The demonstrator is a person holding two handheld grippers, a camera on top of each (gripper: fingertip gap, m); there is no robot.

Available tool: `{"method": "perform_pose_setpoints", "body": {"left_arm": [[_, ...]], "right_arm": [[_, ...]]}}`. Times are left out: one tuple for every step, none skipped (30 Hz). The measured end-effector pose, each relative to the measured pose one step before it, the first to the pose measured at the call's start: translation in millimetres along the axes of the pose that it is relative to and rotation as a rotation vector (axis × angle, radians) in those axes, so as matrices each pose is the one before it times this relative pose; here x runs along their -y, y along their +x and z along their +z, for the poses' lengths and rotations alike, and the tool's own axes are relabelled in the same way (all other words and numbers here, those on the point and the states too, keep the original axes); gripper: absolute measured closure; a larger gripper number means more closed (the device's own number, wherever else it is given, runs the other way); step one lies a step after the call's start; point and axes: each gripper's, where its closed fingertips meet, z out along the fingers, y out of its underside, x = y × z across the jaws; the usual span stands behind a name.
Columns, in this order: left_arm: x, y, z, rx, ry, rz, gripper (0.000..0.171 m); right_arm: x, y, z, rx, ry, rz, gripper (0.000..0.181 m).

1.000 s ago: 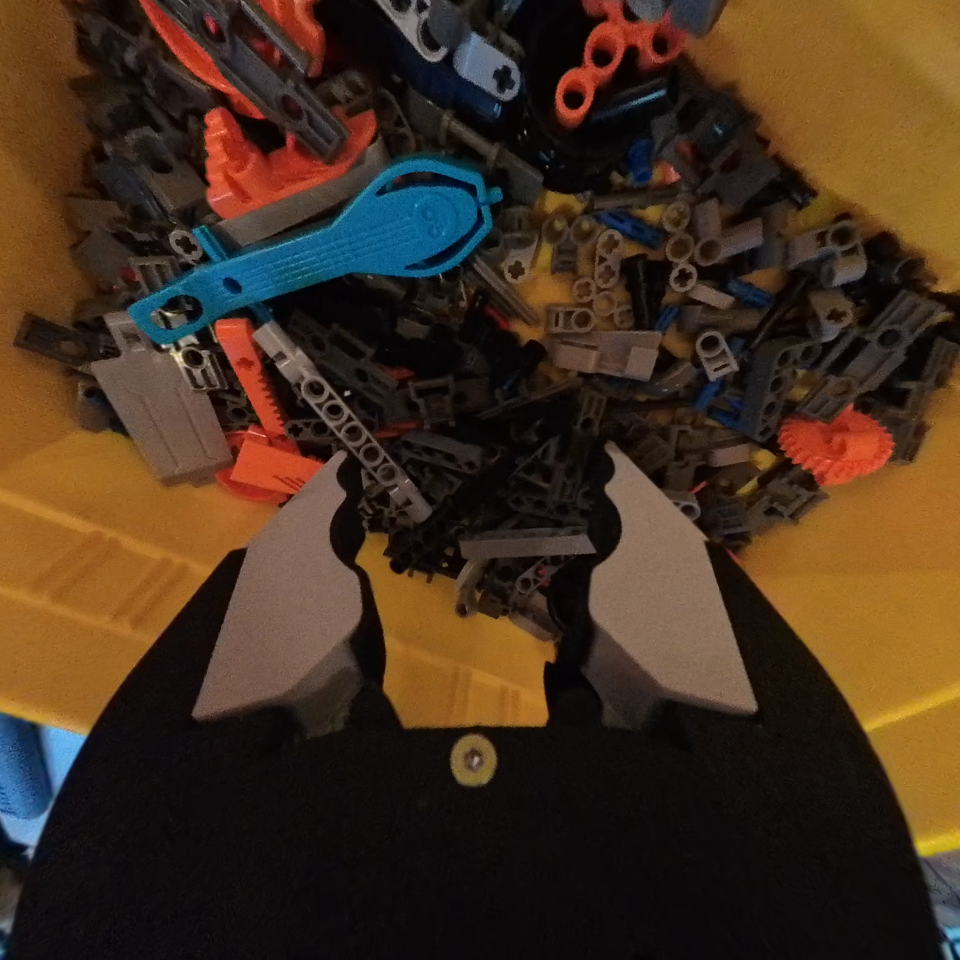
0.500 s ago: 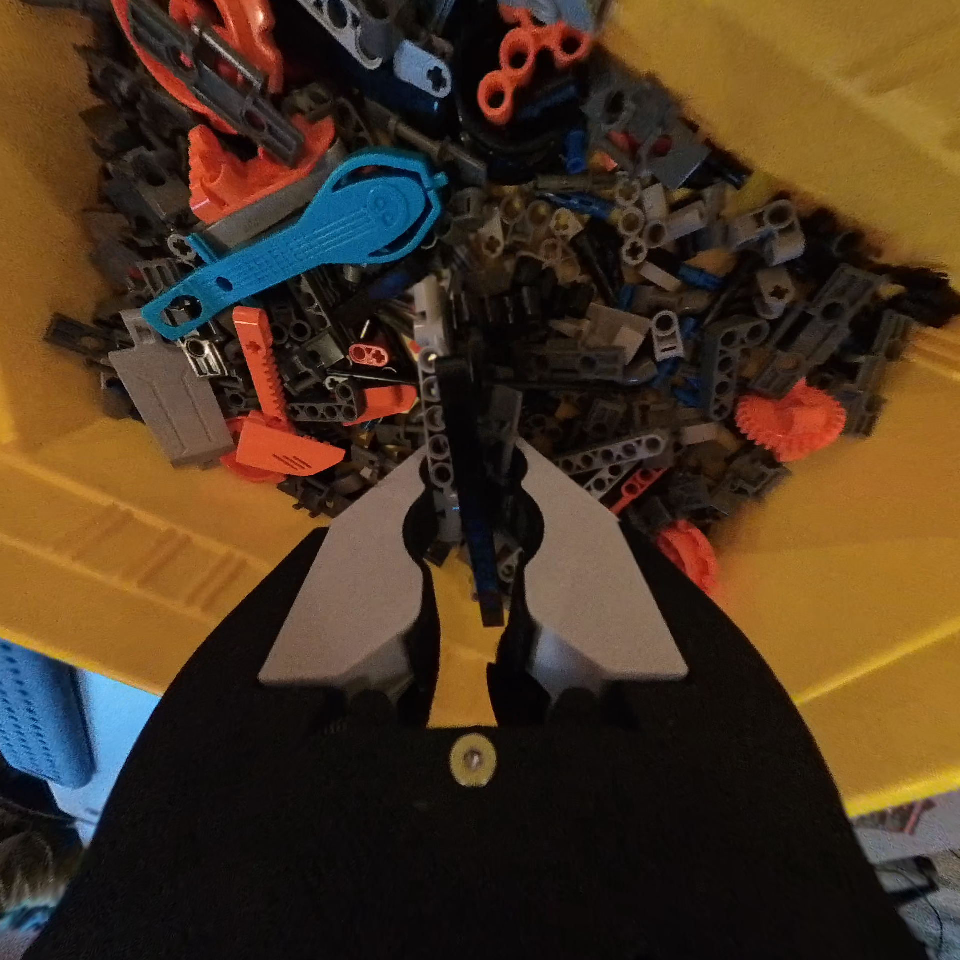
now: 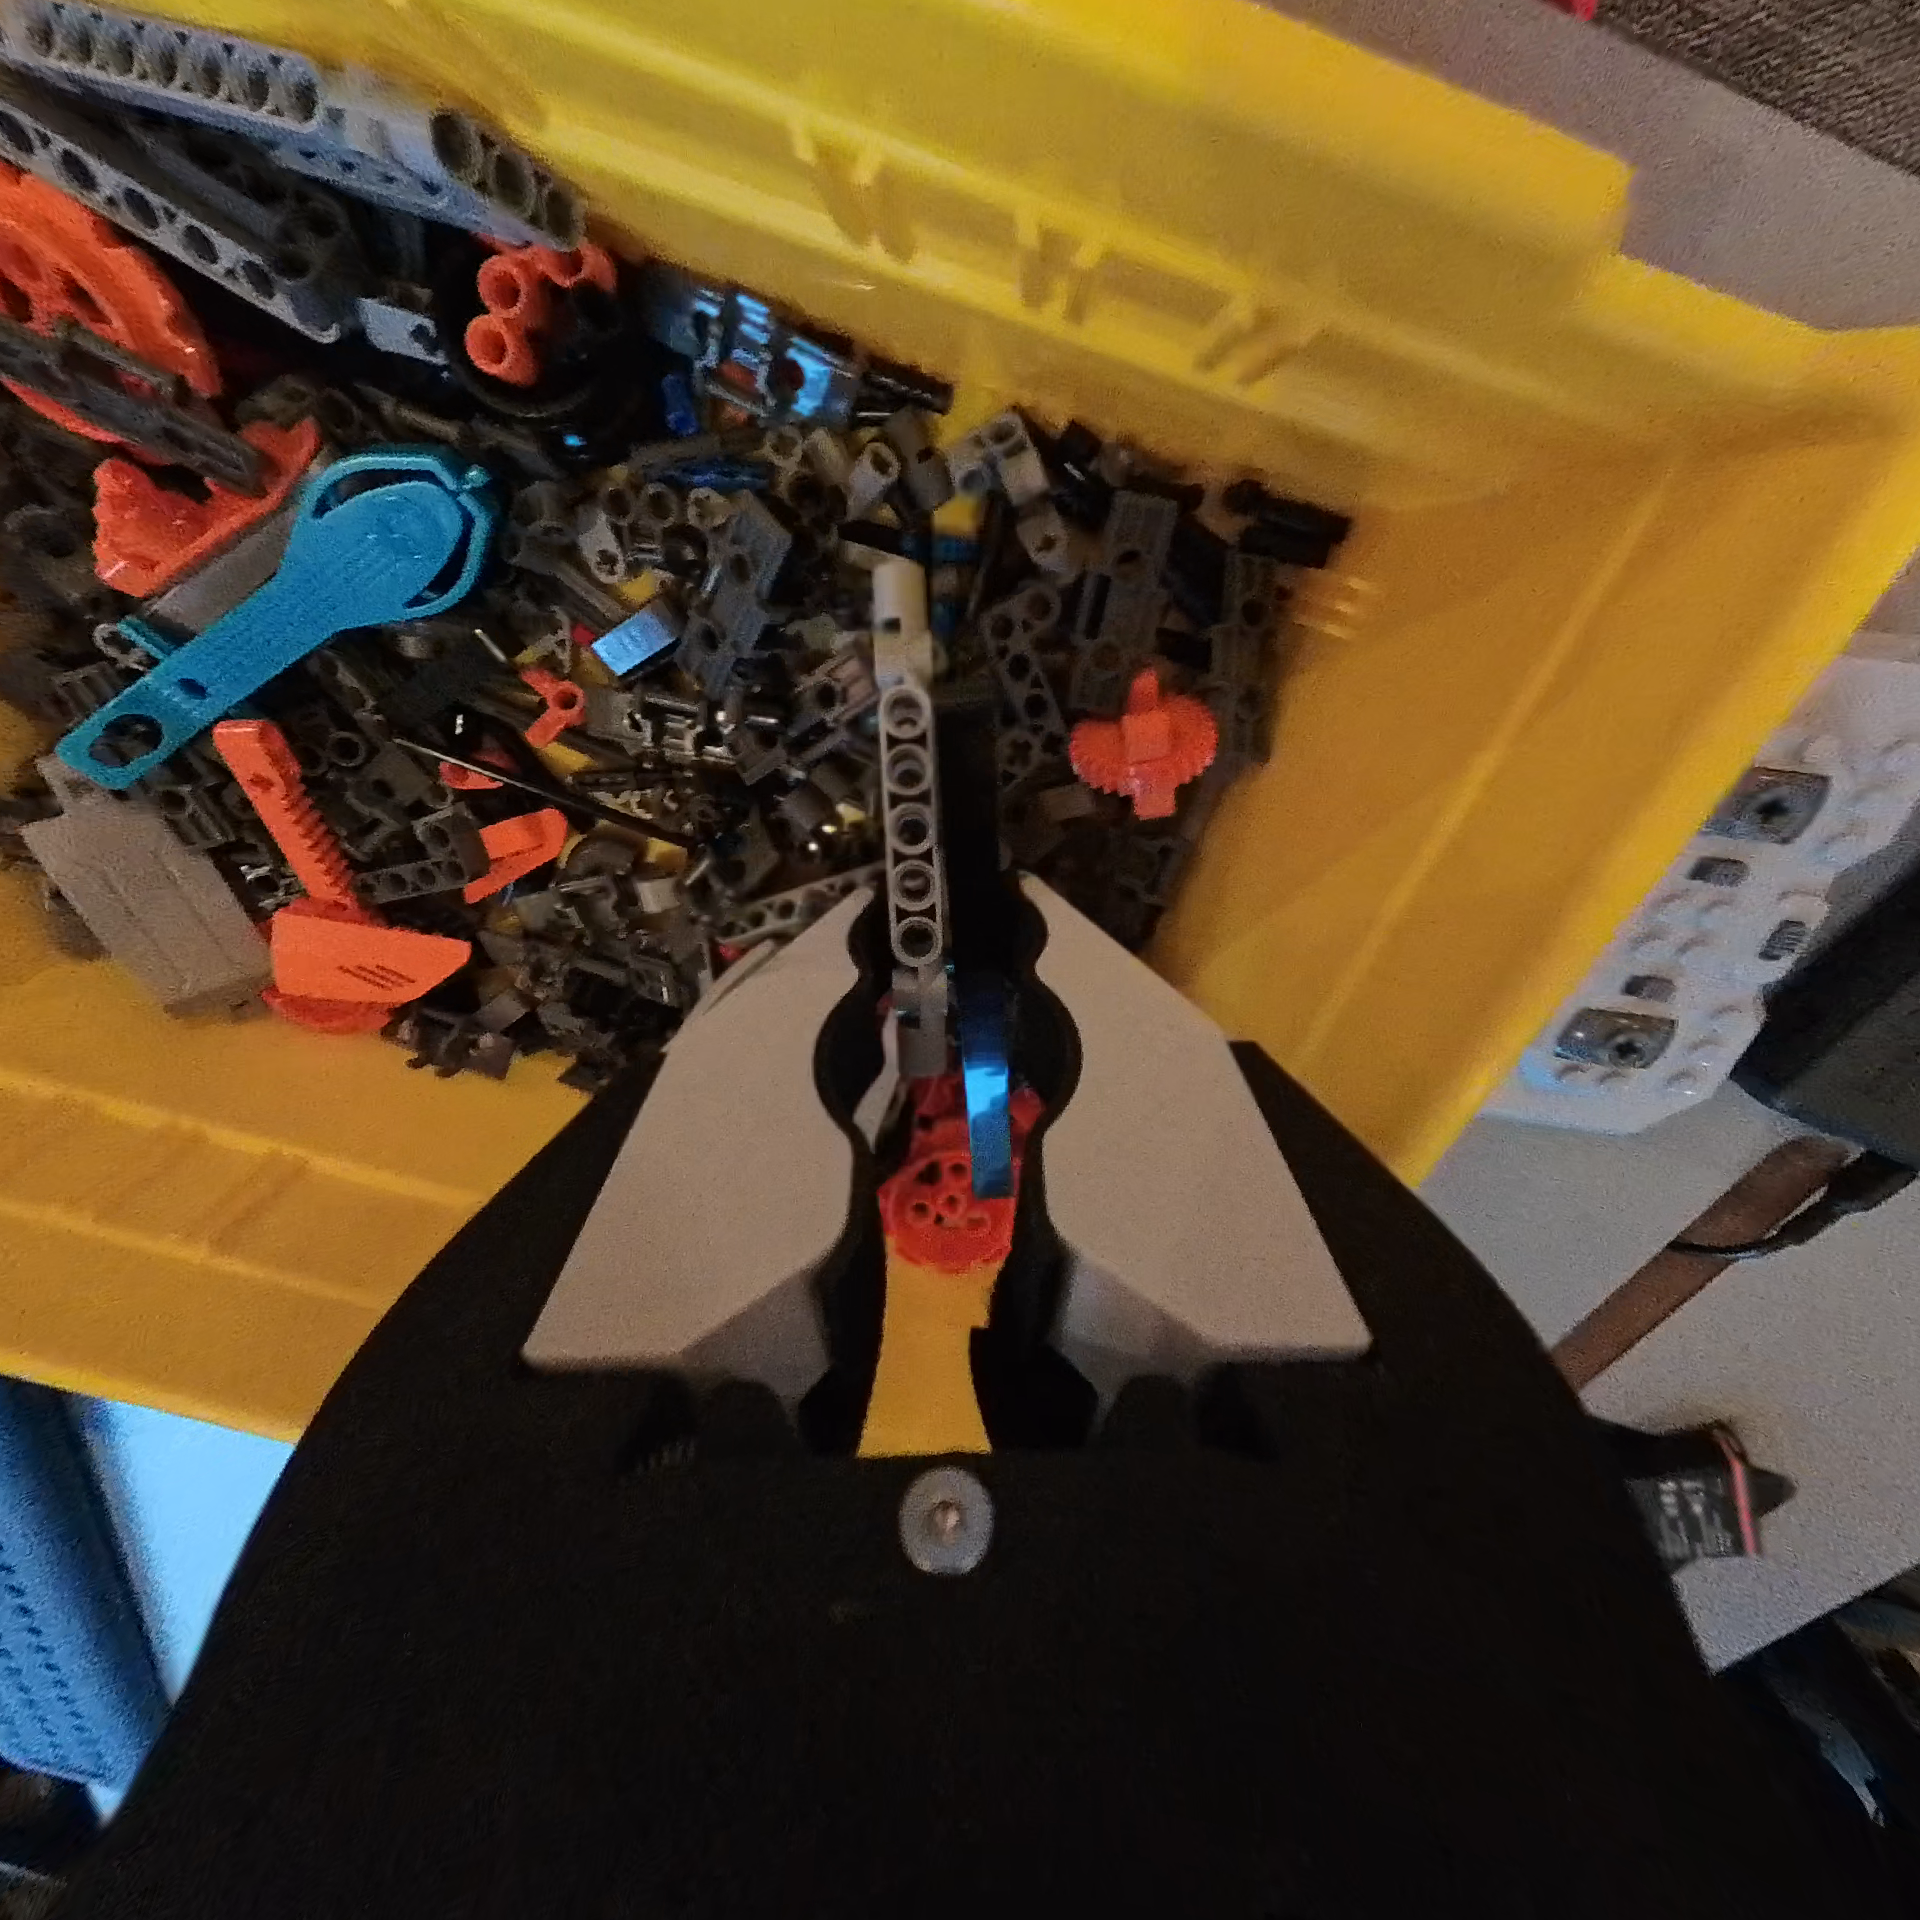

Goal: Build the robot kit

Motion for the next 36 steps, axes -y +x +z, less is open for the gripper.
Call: {"method": "perform_pose_setpoints", "body": {"left_arm": [[-0.2, 0.23, 0.22, 0.0005, -0.00142, 0.002, 0.118], [-0.07, 0.25, 0.16, 0.0003, -0.00118, 0.001, 0.118], [-0.06, 0.27, 0.09, -0.0003, -0.00075, 0.0007, 0.118], [-0.01, -0.02, 0.02, 0.0006, -0.00006, 0.0005, 0.118], [0.22, 0.01, 0.02, 0.0001, 0.00094, -0.0001, 0.118], [0.03, 0.17, -0.05, -0.0008, 0.00057, -0.0006, 0.118], [-0.14, -0.09, 0.06, 0.0001, -0.00075, -0.0005, 0.118], [-0.22, -0.11, 0.19, 0.0004, -0.00105, 0.0, 0.118], [-0.09, 0.01, 0.16, -0.0002, -0.00078, -0.0003, 0.118], [-0.04, 0.16, 0.06, -0.0008, -0.00063, 0.0005, 0.118], [-0.07, 0.19, -0.05, -0.0005, -0.00008, 0.0013, 0.118], [-0.03, -0.06, -0.09, -0.0001, 0.00014, -0.0002, 0.118], [-0.01, -0.18, -0.26, -0.0007, 0.00099, -0.001, 0.118], [0.0, -0.2, -0.32, -0.0003, 0.00136, -0.0013, 0.118], [0.11, -0.48, -0.4, 0.0006, 0.00152, -0.0017, 0.118], [0.12, -0.42, -0.51, 0.0003, 0.00233, -0.0015, 0.118], [0.14, -0.34, -0.45, -0.0001, 0.00206, -0.002, 0.118], [0.04, -0.18, -0.39, -0.0002, 0.00104, -0.0016, 0.118], [-0.15, -0.03, -0.4, -0.0002, 0.00067, 0.0005, 0.118], [0.09, -0.09, -0.46, 0.0003, 0.00117, 0.0007, 0.118], [0.1, -0.13, -0.35, -0.0003, 0.00143, -0.0007, 0.118], [-0.01, 0.0, -0.23, -0.0009, 0.00098, -0.0003, 0.118], [-0.06, -0.15, -0.13, -0.0002, -0.00009, -0.0001, 0.118], [-0.09, -0.19, 0.04, -0.0005, -0.00048, -0.0008, 0.118], [-0.09, -0.19, 0.17, -0.0012, -0.00021, -0.0012, 0.118], [0.12, -0.25, 0.31, -0.0008, -0.00003, -0.0015, 0.118], [0.02, 0.05, 0.32, -0.0012, -0.00068, -0.0008, 0.118], [-0.31, 0.39, 0.27, -0.0018, -0.00199, 0.0011, 0.118], [-0.42, 0.24, 0.03, -0.0004, -0.00261, 0.0025, 0.118], [-0.27, 0.19, -0.22, 0.0005, -0.00073, 0.0025, 0.118], [0.2, 0.24, -0.63, -0.0004, 0.00251, 0.0011, 0.118], [0.65, -0.07, -0.76, -0.0003, 0.00468, -0.0011, 0.118], [0.54, -0.32, -0.56, 0.0002, 0.00435, -0.0021, 0.118], [0.17, -0.33, -0.32, -0.0004, 0.00151, -0.0021, 0.118], [-0.18, -0.47, 0.1, 0.0003, -0.00086, -0.0016, 0.118], [-0.27, -0.45, 0.37, 0.001, -0.00194, -0.0014, 0.118]], "right_arm": [[3.16, 6.28, 0.17, -0.0175, 0.0057, 0.002, 0.163], [1.43, 5.64, 0.24, -0.0239, 0.0037, 0.0052, 0.163], [1.03, 6.46, 0.43, -0.034, -0.0005, 0.0028, 0.163], [0.72, 4.37, 0.52, -0.0274, -0.0017, -0.0071, 0.163], [0.63, 2.47, 0.21, -0.0206, -0.0017, -0.0114, 0.163], [1.26, 1.78, -0.38, -0.0188, 0.0034, -0.0077, 0.161], [2.12, 0.99, -1.41, -0.0158, 0.011, -0.0045, 0.158], [2.41, 0.72, -2.42, -0.0147, 0.0142, -0.0001, 0.154], [1.99, 0.66, -3.17, -0.0156, 0.013, 0.0019, 0.151], [1.48, -0.22, -3.75, -0.0144, 0.0117, -0.0019, 0.145], [0.38, -2.12, -3.93, -0.0085, 0.0078, -0.0078, 0.143], [-0.56, -7.04, -3.45, 0.015, 0.0049, -0.0172, 0.143], [-1.48, -11.16, -2.28, 0.0343, -0.0003, -0.021, 0.141], [-2.66, -13.77, -0.37, 0.0447, -0.0075, -0.0173, 0.135], [-3.81, -15.59, 2.26, 0.0528, -0.0183, -0.003, 0.125], [-3.48, -15.45, 4.87, 0.0513, -0.022, 0.0003, 0.116], [-2.0, -12.9, 7.08, 0.0334, -0.0146, -0.0151, 0.107], [-0.81, -9.22, 8.08, 0.0089, -0.0108, -0.0351, 0.103], [-0.75, -5.85, 8.1, -0.0103, -0.0128, -0.0484, 0.099], [-1.37, -1.03, 7.21, -0.0291, -0.0186, -0.036, 0.094], [-3.12, 0.34, 5.98, -0.0247, -0.0301, -0.0274, 0.086], [-1.62, 2.6, 3.31, -0.0291, -0.0183, -0.0256, 0.077], [-2.5, 2.83, 1.64, -0.0203, -0.0182, -0.0216, 0.073], [-5.51, 2.4, 1.51, -0.0122, -0.0313, -0.0179, 0.07], [-7.56, 2.05, 1.7, -0.0095, -0.0392, -0.0164, 0.065], [-4.95, 2.74, 1.48, -0.0118, -0.0255, -0.0123, 0.063], [-3.26, 2.07, 1.51, -0.006, -0.019, 0.0037, 0.065], [-2.31, 1.95, 1.45, -0.0106, -0.0198, -0.0057, 0.07], [-0.41, 3.1, 0.17, -0.023, -0.0119, -0.0125, 0.076], [-0.04, -0.2, -0.7, -0.0014, -0.0066, -0.0084, 0.082], [1.66, 1.29, -2.17, -0.0076, 0.007, -0.004, 0.095], [4.52, 0.28, -3.52, 0.0011, 0.0273, -0.0041, 0.115], [3.0, 1.62, -3.25, -0.0012, 0.0213, -0.0004, 0.133], [-0.37, 3.06, -1.99, -0.0072, 0.0011, -0.0019, 0.139], [-2.15, 4.86, -1.42, -0.0152, -0.0083, -0.0019, 0.149], [-3.61, 5.08, -1.33, -0.0151, -0.0138, -0.0103, 0.166]]}}
